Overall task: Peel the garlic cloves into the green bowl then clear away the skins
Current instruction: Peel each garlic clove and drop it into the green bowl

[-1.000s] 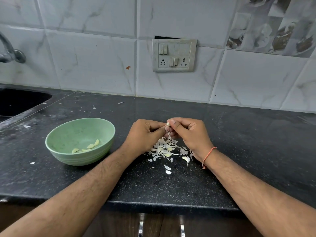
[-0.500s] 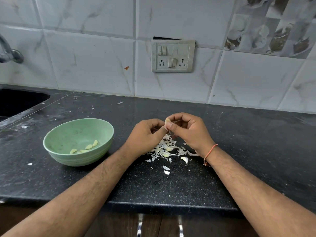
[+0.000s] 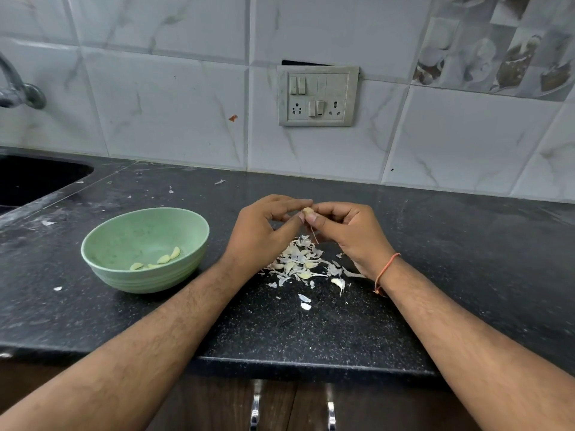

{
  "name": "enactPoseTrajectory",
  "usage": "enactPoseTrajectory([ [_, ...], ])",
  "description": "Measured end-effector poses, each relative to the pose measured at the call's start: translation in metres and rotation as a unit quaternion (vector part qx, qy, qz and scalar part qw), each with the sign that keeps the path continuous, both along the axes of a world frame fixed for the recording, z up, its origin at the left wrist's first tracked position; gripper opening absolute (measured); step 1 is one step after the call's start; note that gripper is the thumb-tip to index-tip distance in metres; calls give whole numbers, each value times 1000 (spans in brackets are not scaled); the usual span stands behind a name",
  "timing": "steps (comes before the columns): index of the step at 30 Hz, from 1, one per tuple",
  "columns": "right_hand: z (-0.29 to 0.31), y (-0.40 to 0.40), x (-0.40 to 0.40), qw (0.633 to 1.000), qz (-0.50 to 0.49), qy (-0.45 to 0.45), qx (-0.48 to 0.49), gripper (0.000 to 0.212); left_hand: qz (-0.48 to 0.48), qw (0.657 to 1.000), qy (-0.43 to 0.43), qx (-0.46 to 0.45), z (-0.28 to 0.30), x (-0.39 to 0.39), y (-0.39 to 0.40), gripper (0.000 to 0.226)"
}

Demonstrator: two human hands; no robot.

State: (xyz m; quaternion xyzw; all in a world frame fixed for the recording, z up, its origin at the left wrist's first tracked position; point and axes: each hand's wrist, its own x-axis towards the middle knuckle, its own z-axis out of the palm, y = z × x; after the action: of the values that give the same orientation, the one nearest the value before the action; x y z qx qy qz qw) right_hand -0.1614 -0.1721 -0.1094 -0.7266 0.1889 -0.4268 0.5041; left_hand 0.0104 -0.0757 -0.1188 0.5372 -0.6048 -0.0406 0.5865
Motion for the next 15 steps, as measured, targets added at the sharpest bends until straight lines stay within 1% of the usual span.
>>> enactPoseTrajectory([
  [3,1,3,1,998,10,-13,65,21,3,1000,10,5,0,0,0,21],
  [5,1,4,1,996,21,-3,87,20,6,1000,24,11,0,0,1,17],
  [9,0,5,3,992,50,15,111,24,4,995,92,45,0,1,2,13],
  [12,-3,7,5,990,61,7,127,15,-15,988,140,64,1,-2,3,14],
  [15,-6,10,6,990,54,6,133,11,-17,986,155,60,2,-5,4,14],
])
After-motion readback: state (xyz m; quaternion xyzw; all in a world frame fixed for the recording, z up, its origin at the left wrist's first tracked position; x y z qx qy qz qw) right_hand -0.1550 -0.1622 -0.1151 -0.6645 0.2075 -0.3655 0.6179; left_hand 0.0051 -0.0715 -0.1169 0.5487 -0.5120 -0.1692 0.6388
